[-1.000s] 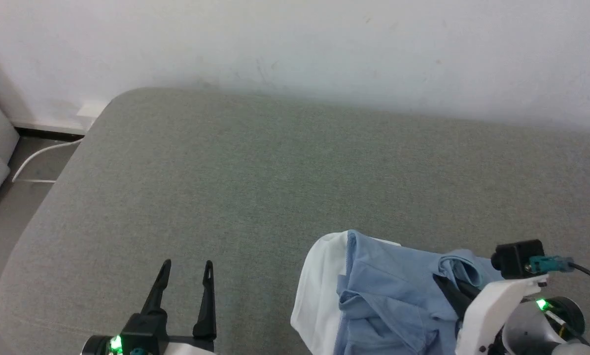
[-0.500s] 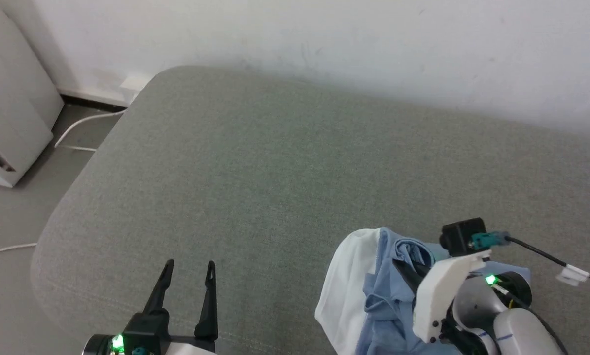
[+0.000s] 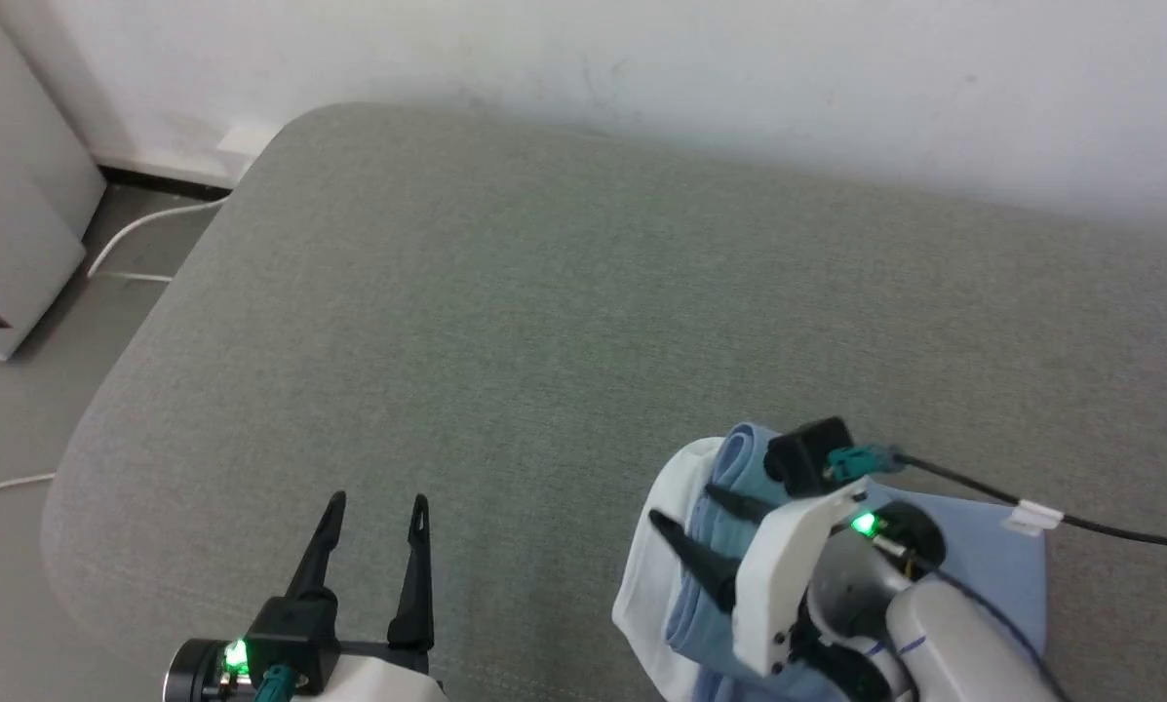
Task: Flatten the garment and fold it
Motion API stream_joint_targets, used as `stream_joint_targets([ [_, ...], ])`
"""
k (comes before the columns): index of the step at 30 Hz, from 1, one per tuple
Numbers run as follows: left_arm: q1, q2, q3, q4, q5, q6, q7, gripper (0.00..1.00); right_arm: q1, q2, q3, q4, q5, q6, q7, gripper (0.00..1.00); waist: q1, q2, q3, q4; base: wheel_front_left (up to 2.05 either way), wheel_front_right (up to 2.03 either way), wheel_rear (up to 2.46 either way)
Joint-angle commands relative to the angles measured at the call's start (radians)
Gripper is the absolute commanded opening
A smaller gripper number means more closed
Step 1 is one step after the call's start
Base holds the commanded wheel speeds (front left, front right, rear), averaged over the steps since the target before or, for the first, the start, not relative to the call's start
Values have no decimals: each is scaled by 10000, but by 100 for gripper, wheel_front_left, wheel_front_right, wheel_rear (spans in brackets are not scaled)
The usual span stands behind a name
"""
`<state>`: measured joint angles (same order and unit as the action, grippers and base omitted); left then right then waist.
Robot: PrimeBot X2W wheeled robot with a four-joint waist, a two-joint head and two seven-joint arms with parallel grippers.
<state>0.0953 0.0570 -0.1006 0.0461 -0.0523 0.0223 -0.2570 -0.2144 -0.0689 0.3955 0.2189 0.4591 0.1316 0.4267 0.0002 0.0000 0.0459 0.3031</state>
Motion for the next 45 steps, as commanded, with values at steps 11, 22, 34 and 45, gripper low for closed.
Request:
stream_joint_targets([
  [11, -255, -11, 211, -233, 186, -127, -47, 100, -1677, -2764, 616, -653, -1699, -9, -2509, 100, -2, 0, -482, -1529, 0, 0, 0],
  [22, -559, -24, 323, -554, 133, -167, -47, 100, -1599, -3817, -2091, -845, -2927, -9, -4837, 100, -2, 0, -92, -2796, 0, 0, 0],
  [34, -755, -45, 196, -503, 130, -194, -47, 100, 1307, -1944, -4517, -2445, -3080, -9, -6255, 100, -2, 0, 483, -3262, 0, 0, 0],
  [45, -648, -57, -79, -400, 125, -168, -47, 100, 2628, -856, -4742, -2983, -3481, -9, -6354, 100, -2, 0, 433, -3091, 0, 0, 0],
])
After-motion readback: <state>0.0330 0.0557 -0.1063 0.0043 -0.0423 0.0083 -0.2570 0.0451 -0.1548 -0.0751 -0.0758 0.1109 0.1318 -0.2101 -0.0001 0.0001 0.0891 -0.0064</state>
